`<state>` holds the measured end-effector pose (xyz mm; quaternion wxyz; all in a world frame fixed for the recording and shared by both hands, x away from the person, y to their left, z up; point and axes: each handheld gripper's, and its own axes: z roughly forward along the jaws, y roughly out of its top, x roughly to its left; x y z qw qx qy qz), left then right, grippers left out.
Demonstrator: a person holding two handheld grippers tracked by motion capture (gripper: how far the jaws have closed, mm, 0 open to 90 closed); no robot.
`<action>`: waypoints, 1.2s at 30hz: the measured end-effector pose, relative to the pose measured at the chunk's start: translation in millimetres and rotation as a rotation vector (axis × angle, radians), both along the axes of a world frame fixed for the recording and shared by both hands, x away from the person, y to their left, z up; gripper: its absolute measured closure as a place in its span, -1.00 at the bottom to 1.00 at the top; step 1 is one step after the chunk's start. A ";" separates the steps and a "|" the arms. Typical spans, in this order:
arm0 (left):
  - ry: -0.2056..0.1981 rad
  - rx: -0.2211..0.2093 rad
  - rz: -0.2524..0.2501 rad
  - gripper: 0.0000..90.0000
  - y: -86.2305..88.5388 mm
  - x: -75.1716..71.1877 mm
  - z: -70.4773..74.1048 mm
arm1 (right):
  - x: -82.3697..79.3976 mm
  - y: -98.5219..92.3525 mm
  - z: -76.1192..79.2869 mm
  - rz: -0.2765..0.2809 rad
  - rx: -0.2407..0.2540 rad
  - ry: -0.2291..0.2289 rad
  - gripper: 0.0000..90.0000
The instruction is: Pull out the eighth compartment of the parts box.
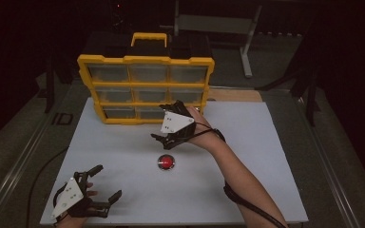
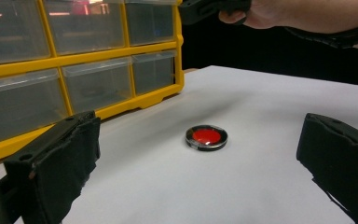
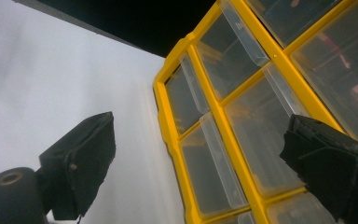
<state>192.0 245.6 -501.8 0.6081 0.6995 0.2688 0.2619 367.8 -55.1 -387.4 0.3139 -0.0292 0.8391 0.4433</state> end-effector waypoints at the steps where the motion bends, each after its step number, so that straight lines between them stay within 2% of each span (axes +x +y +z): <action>1: 0.000 -0.001 0.000 -1.00 0.0 0.0 0.0 | 3.4 4.4 0.1 0.001 -0.001 -0.001 -0.80; 10: -0.004 -0.007 -0.001 -1.00 -0.1 -0.4 0.3 | 15.2 19.6 -2.4 0.013 -0.025 -0.023 -0.80; 18: -0.006 -0.012 -0.004 -1.00 0.1 -0.3 0.4 | 26.5 35.2 -9.6 0.032 -0.073 -0.025 -0.75; 21: -0.004 -0.014 -0.006 -1.00 0.6 -0.1 0.0 | 30.4 41.4 -15.0 0.039 -0.099 -0.010 -0.75; 26: -0.001 -0.018 -0.006 -1.00 0.7 0.0 -0.2 | 37.1 52.5 -24.9 0.040 -0.097 0.018 -0.75; 27: -0.002 -0.018 -0.008 -1.00 0.6 -0.2 -0.3 | 39.3 56.6 -28.6 0.037 -0.092 0.020 -0.66; 30: 0.001 -0.022 -0.011 -1.00 0.8 -0.5 -0.7 | 42.3 60.3 -32.1 0.041 -0.093 0.022 -0.62; 31: 0.000 -0.023 -0.012 -1.00 1.2 -0.5 -0.7 | 44.2 62.3 -34.6 0.040 -0.095 -0.003 -0.56; 36: 0.001 -0.024 -0.017 -1.00 1.0 -0.5 -1.4 | 52.9 68.3 -43.7 0.056 -0.127 -0.035 -0.38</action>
